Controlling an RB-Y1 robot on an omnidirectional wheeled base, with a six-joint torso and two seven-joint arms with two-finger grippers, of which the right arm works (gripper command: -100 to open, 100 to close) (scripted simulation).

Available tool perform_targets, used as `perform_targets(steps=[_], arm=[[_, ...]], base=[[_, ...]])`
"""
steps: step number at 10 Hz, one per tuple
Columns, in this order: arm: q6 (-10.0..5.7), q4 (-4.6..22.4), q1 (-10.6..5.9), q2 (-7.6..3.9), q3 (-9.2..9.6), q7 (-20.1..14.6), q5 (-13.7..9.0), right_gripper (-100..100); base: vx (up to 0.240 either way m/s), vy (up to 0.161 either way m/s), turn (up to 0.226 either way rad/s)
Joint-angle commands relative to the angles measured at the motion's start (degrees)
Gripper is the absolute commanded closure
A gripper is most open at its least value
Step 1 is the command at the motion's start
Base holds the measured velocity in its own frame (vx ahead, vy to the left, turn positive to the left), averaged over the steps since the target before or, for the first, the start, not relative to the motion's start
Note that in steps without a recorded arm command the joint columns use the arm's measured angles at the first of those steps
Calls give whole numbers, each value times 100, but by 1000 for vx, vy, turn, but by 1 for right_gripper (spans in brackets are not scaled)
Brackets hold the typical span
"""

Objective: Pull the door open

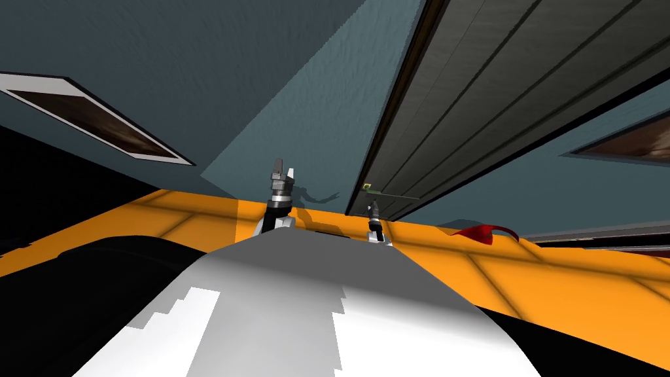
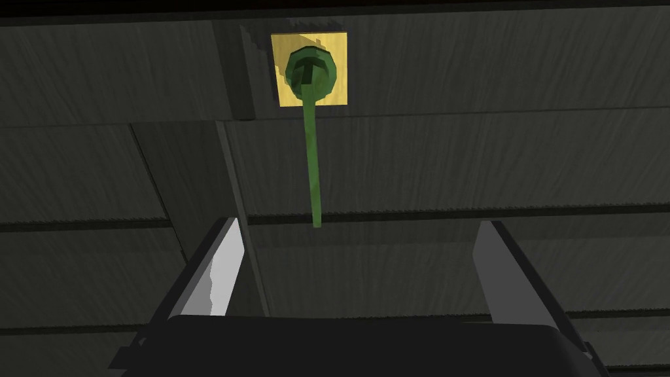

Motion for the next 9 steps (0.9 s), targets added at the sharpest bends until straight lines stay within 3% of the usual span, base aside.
perform_targets(steps=[1,7,8,9], arm=[[-46,199,-84,-13,-2,-6,-8,-100],[-148,858,-351,-56,-3,-28,-37,-100],[-146,809,-337,-56,-4,-29,-35,-100],[-196,805,-232,-165,-33,-77,-142,-100]], base=[[30,-76,75],[31,-89,85],[6,-42,21],[135,35,181]])
